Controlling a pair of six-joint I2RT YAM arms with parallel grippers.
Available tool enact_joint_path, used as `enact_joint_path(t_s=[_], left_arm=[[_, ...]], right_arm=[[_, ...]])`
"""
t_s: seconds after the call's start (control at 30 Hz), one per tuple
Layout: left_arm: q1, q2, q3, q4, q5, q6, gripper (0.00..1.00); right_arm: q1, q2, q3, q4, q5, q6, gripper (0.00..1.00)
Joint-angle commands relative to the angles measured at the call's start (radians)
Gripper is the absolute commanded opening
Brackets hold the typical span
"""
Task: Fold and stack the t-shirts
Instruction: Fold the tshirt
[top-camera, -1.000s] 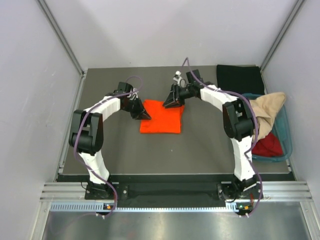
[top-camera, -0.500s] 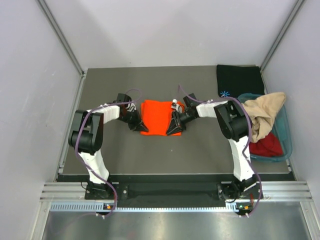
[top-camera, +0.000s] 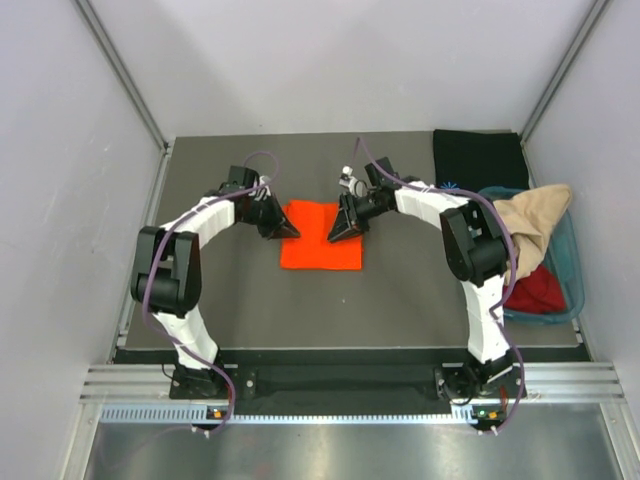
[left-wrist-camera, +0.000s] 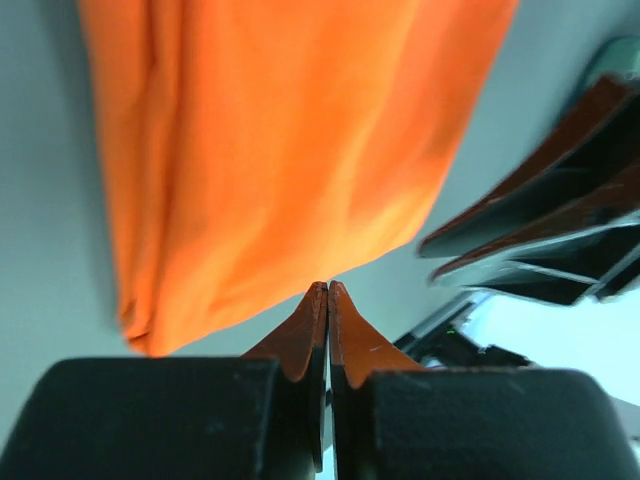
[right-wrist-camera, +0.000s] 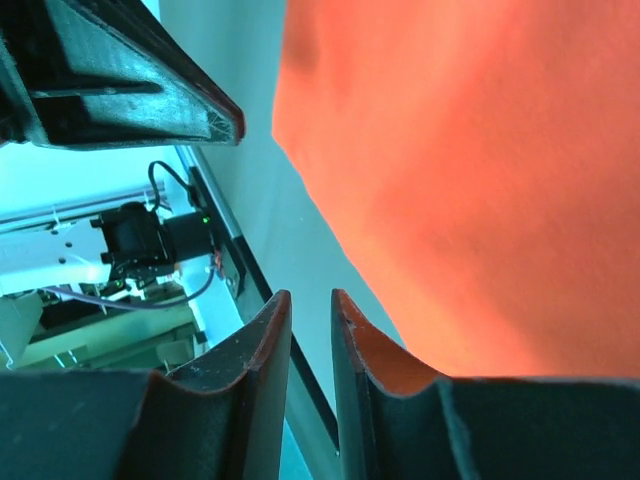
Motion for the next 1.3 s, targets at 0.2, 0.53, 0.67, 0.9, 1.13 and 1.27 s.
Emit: enact_joint_path(t_s=[0.2,0.53,0.67,0.9,1.13,1.27], left_arm=[[0.016,0.051,-0.183,0.109,-0.021,-0.032,0.0],[0.038,-0.019,-0.093,-0.009,-0.064,0.06,0.13],[0.038,-0.013,0.062,-0.09,-0.096,0.091,0.34],[0.038,0.022,0.213,-0.123,-0.124,0.088,0.44],[0.038,-0.009,0.152,-0.12,-0.136,0.086,0.44],[0.038,-0.049,0.119,-0.132,-0.147,0.091,0.45]], right_arm=[[-0.041,0.012,-0.161,-0.024,0.013,-0.119,0.25],[-0.15,-0.108,-0.109,-0.116,0.093,-0.184,0.4],[-0.205,-0.109,-0.018,-0.114,0.188,-0.155,0.64],[-0.228,0.021,0.156,-0.098,0.297,-0.107,0.76],[-0.199,0.064,0.24,-0.105,0.367,-0.066,0.77],[-0.191,0.041,0.158,-0.079,0.394,-0.043,0.77]])
